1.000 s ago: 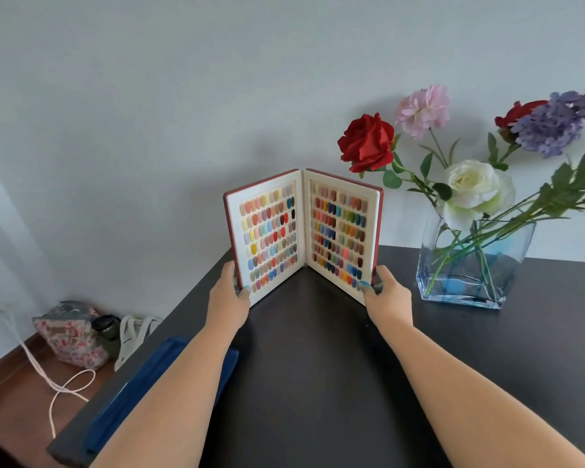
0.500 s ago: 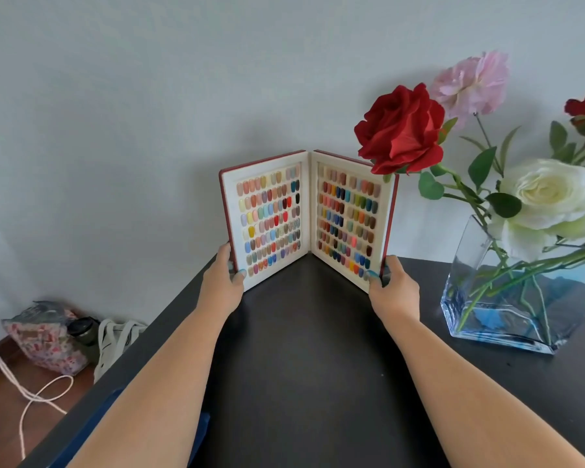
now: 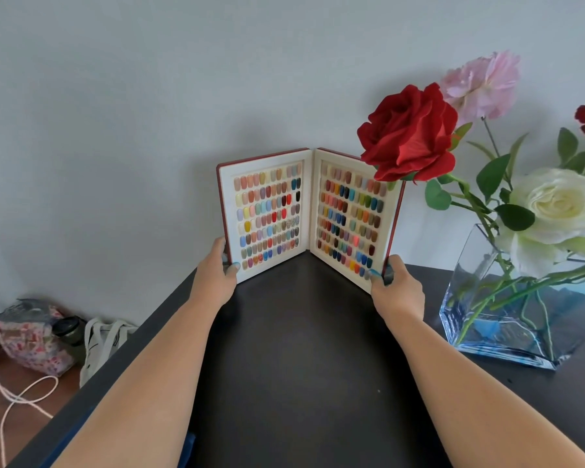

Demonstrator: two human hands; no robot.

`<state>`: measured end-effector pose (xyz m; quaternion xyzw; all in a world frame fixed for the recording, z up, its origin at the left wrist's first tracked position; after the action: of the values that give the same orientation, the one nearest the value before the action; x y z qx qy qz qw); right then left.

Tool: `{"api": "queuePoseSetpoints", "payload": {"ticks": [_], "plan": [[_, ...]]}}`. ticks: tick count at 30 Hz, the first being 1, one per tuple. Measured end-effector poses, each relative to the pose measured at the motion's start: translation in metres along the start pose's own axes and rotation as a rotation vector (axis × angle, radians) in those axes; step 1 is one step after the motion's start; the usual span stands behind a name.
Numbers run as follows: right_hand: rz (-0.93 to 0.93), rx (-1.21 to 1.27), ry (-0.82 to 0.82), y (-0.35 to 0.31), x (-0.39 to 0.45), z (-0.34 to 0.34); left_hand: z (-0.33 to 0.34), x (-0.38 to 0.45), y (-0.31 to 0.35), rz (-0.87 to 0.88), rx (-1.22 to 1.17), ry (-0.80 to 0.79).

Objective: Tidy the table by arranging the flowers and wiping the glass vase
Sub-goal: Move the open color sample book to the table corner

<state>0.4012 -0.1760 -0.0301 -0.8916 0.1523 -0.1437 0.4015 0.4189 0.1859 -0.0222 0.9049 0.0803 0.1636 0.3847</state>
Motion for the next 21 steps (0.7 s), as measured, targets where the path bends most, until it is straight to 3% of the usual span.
{"api": "queuePoseSetpoints", "payload": {"ticks": [11,14,16,19,21], "plan": [[-0.001,0.022,0.055,0.006,-0.004,0.0,0.0,0.006,-0.004,-0.049,-0.079,0.032],[0.028,0.043,0.031,0.008,-0.009,0.001,0.0,-0.002,0.001,-0.104,-0.202,0.101],[0.064,0.13,0.005,0.01,-0.011,0.003,-0.007,-0.012,0.008,-0.123,-0.287,0.227],[0.092,0.238,-0.054,0.006,-0.026,0.001,-0.017,-0.037,0.042,-0.03,-0.422,0.377],[0.017,0.274,-0.079,-0.005,-0.043,-0.009,-0.012,-0.054,0.074,0.074,-0.486,0.348]]}}
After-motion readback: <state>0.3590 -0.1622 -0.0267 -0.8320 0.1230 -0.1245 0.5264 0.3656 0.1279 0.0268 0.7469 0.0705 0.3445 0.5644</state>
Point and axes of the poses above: each hand's wrist, its own x-axis towards the middle knuckle, its own z-axis out of the palm, y = z × x, the point moved 10 cm from there along x, towards the middle knuckle, and after that the axes turned 3 degrees about z, right-handed, at the moved point
